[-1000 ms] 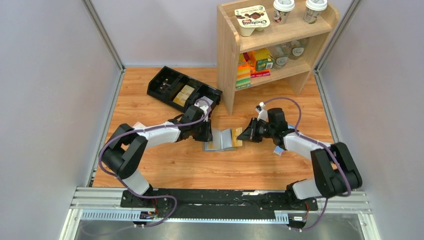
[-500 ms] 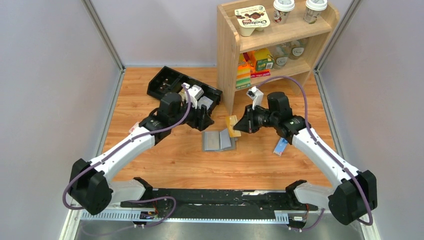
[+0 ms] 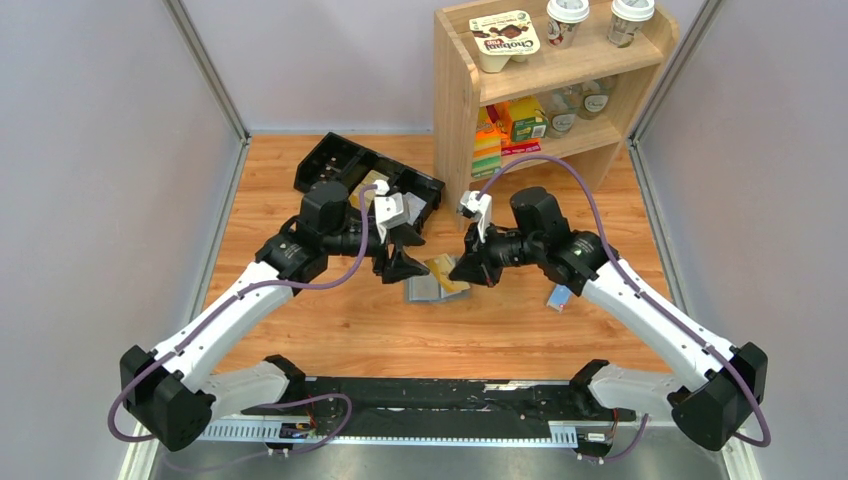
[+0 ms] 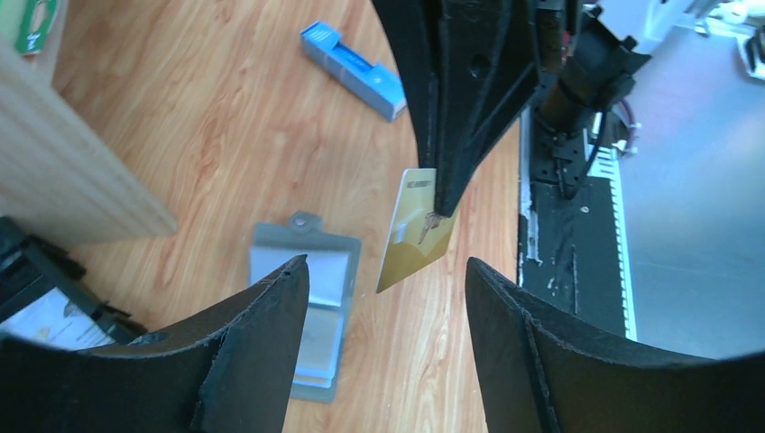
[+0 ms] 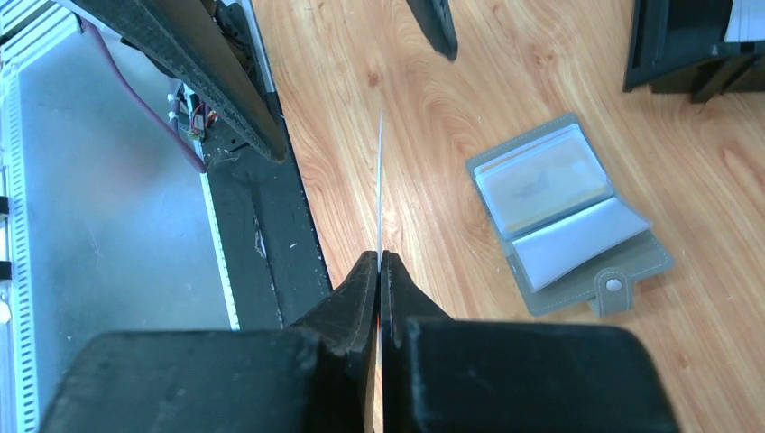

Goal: Take the credit cards out of the card holder
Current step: Place the credit card in the storage box.

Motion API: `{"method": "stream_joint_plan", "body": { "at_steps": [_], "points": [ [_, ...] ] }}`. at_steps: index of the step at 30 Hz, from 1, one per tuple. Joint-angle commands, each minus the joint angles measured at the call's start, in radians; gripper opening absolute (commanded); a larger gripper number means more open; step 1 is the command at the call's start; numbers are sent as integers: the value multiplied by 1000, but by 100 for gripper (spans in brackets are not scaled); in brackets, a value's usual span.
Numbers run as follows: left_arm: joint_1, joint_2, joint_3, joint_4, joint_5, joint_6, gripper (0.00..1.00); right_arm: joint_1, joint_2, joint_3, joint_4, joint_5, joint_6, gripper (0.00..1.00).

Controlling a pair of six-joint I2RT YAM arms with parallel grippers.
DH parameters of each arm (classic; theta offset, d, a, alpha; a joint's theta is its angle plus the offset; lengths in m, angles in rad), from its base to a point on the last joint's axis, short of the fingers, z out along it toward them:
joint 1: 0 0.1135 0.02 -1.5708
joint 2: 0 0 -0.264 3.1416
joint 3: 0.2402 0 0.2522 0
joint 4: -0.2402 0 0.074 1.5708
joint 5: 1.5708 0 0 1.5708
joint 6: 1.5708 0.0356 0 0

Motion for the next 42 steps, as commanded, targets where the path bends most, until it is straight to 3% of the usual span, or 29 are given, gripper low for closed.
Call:
{"method": "stream_joint_plan", "body": {
  "at_steps": [1,12,16,17,18,19,21,23,25,30,32,33,37,42],
  "points": [
    [0,-4,32,24,145,57,71,15,-27,61,-12,-37,-76,3],
    [0,76,46,111,221,-29,45,46,23,86,-24,-69,-111,2],
    [0,108,64,94,256,-34,22,47,45,96,-33,-86,-128,2],
    [0,118,69,88,261,-38,8,47,51,98,-35,-86,-131,2],
    [0,121,73,82,262,-38,0,47,54,99,-37,-82,-134,2],
    [1,124,79,53,256,-26,0,47,58,101,-33,-66,-130,2],
    [7,122,79,27,227,-8,0,46,66,99,-8,10,-84,15],
    [39,101,66,34,172,-21,0,40,75,99,8,61,-56,38],
    [118,76,24,101,155,-75,0,32,77,98,28,102,-32,55],
    [349,53,-43,238,129,-225,0,21,74,67,120,222,69,76],
    [412,78,-19,234,84,-254,0,20,78,63,135,273,103,96],
    [458,99,-10,231,57,-273,0,20,83,63,140,288,117,100],
    [576,177,76,199,-20,-334,0,18,98,60,160,325,157,100],
    [623,364,294,30,-132,-216,0,20,106,55,171,362,174,100]
  ]
}}
